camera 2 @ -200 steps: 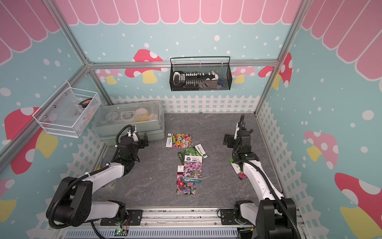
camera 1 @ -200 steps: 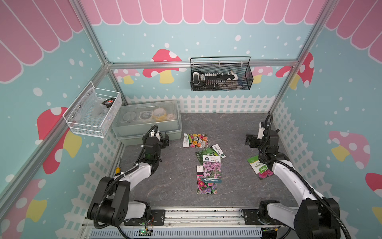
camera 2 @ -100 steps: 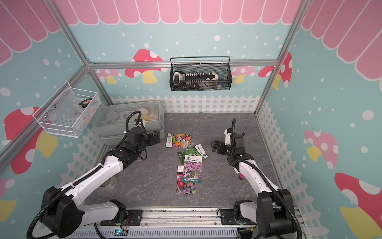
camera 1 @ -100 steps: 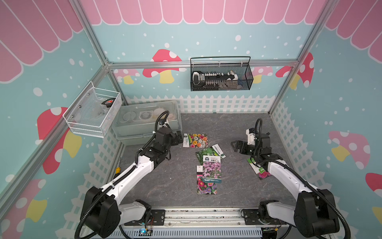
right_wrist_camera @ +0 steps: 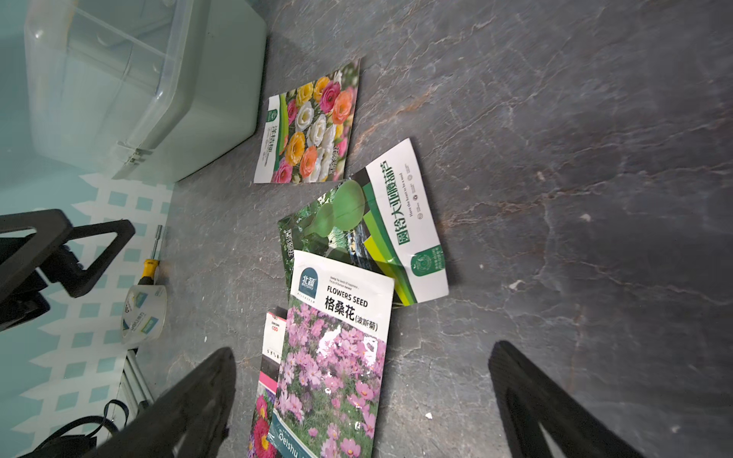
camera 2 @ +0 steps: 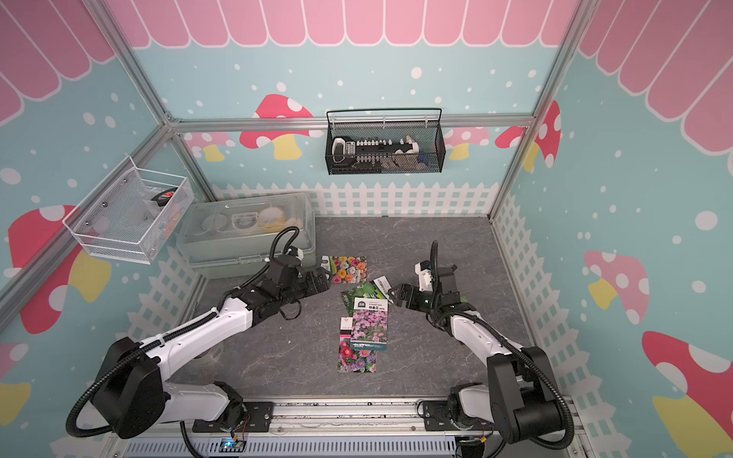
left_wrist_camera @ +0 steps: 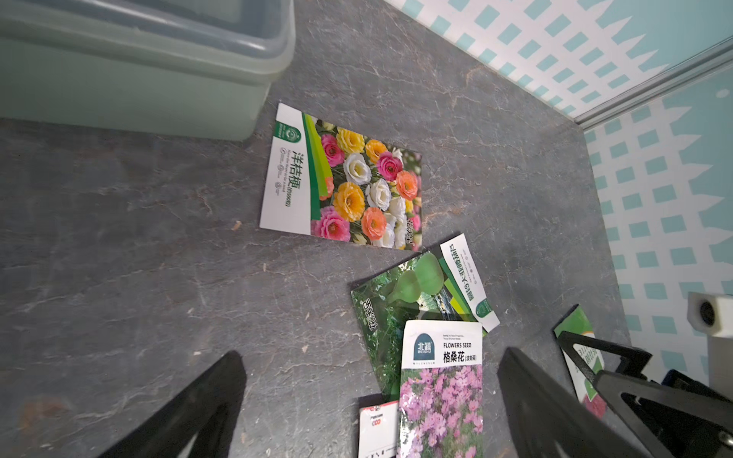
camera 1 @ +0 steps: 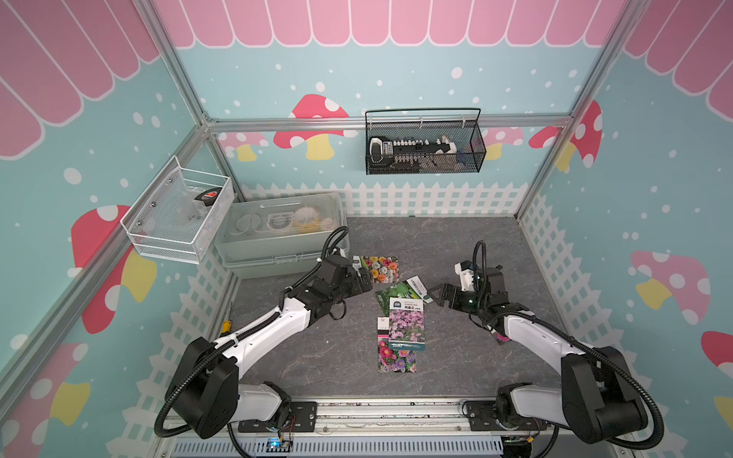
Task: Arrange the seed packets in a row
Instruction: Pick up the seed packet from the center of the board.
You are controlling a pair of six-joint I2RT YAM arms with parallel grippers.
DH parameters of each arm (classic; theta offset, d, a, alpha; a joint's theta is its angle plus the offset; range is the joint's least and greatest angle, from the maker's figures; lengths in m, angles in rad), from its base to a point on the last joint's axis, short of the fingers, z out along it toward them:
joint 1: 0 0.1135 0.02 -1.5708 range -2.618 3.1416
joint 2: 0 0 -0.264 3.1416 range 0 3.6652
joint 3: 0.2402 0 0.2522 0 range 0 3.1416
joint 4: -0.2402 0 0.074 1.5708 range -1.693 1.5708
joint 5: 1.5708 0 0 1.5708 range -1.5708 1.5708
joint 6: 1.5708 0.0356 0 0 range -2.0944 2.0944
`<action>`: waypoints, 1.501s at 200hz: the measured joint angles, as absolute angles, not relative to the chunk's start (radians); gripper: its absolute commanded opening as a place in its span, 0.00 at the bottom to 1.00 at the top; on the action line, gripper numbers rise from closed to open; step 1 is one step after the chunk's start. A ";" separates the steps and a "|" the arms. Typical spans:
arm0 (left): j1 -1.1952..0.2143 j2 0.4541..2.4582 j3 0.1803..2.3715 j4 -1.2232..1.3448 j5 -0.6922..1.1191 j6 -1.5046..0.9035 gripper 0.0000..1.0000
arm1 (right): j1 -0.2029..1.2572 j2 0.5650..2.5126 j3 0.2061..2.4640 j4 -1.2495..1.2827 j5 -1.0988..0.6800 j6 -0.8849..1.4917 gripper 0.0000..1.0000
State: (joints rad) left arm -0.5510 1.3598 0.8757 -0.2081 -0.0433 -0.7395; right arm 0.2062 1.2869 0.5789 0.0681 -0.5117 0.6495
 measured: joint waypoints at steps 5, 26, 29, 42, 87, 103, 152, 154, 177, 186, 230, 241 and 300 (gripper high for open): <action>-0.553 1.364 0.873 -0.205 -0.041 -0.748 0.99 | 0.209 1.287 0.576 0.073 -0.516 0.653 0.99; -0.562 1.366 0.857 -0.191 -0.039 -0.764 0.99 | 0.213 1.287 0.552 0.105 -0.530 0.673 0.99; -0.564 1.365 0.856 -0.189 -0.039 -0.764 0.99 | 0.215 1.287 0.549 0.109 -0.532 0.676 0.99; -0.571 1.365 0.846 -0.169 -0.024 -0.759 0.99 | 0.221 1.287 0.534 0.119 -0.534 0.686 0.99; -0.577 1.375 0.775 -0.063 0.079 -0.751 0.99 | 0.244 1.287 0.511 0.124 -0.534 0.690 0.98; -0.577 1.403 0.760 -0.024 0.126 -0.751 0.99 | 0.248 1.287 0.505 0.123 -0.532 0.690 0.98; -0.577 1.539 0.733 0.163 0.304 -0.756 0.99 | 0.251 1.335 0.496 0.170 -0.544 0.696 0.95; -0.577 1.546 0.732 0.170 0.309 -0.756 0.99 | 0.251 1.342 0.495 0.175 -0.545 0.698 0.95; -0.577 1.607 0.728 0.234 0.362 -0.756 0.99 | 0.259 1.413 0.487 0.212 -0.560 0.709 0.92; -0.577 1.626 0.728 0.253 0.380 -0.756 0.98 | 0.263 1.435 0.482 0.229 -0.569 0.716 0.91; -0.577 1.686 0.728 0.312 0.451 -0.769 0.96 | 0.287 1.540 0.475 0.403 -0.633 0.756 0.85; -0.577 1.688 0.728 0.320 0.463 -0.775 0.95 | 0.295 1.571 0.474 0.457 -0.649 0.773 0.81; -0.577 1.731 0.732 0.373 0.518 -0.812 0.73 | 0.308 1.663 0.455 0.613 -0.696 0.842 0.51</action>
State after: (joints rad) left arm -0.5770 1.7309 0.7319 0.3733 0.5182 -0.8124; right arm 0.3080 1.6630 0.4553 0.6128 -0.6960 0.8421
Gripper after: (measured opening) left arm 0.767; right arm 0.566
